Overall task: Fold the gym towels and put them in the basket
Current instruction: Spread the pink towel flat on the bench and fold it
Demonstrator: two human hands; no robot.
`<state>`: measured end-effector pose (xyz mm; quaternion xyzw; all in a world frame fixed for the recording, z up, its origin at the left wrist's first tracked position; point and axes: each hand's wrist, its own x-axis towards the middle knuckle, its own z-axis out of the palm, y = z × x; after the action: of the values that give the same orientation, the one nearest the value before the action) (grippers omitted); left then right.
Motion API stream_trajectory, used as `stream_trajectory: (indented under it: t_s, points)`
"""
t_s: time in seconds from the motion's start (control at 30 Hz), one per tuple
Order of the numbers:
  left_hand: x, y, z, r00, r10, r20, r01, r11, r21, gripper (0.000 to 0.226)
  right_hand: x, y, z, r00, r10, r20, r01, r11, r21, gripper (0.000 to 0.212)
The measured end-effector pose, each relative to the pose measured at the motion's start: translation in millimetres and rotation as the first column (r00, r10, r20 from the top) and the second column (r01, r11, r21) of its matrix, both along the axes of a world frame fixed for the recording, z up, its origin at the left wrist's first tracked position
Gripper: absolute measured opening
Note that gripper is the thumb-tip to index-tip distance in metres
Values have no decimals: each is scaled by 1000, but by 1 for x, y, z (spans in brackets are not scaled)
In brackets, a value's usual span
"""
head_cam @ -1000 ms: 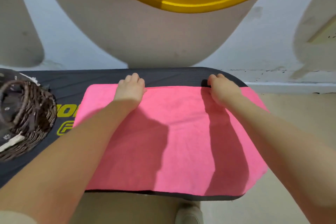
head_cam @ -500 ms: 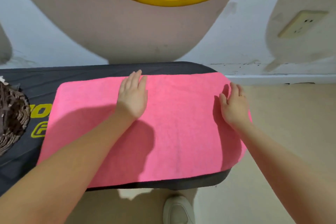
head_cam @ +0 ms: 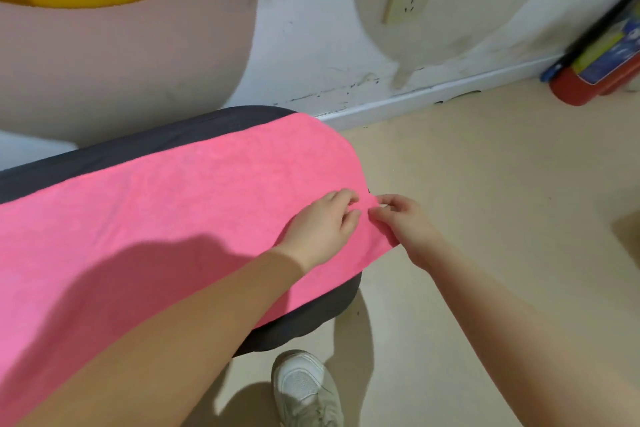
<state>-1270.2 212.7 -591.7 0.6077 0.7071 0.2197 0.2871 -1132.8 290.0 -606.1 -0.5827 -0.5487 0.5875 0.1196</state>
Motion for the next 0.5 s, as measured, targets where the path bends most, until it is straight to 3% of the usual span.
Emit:
stream_trajectory:
  t_s: [0.1, 0.2, 0.27, 0.37, 0.43, 0.5]
  points:
    - [0, 14, 3, 940, 253, 229, -224, 963, -147, 35, -4, 7, 19, 971, 185, -150, -173, 981, 87, 27]
    - [-3, 24, 9, 890, 335, 310, -258, 929, -264, 50, -12, 11, 38, 840, 443, -315, -467, 884, -2, 22]
    - [-8, 25, 13, 856, 364, 367, -268, 919, -288, 55, -19, 21, 44, 794, 474, -381, -540, 838, -82, 25]
    - [-19, 22, 14, 679, 456, 576, -283, 886, -369, 34, -34, 39, 50, 841, 245, -482, -395, 887, -238, 7]
    - [-26, 20, 11, 681, 425, 596, -236, 898, -371, 17, -48, 46, 47, 923, 192, -332, -267, 944, -195, 16]
    - [-29, 17, 5, 712, 428, 556, -252, 895, -367, 10, -65, 52, 38, 988, 98, -116, -104, 994, -43, 29]
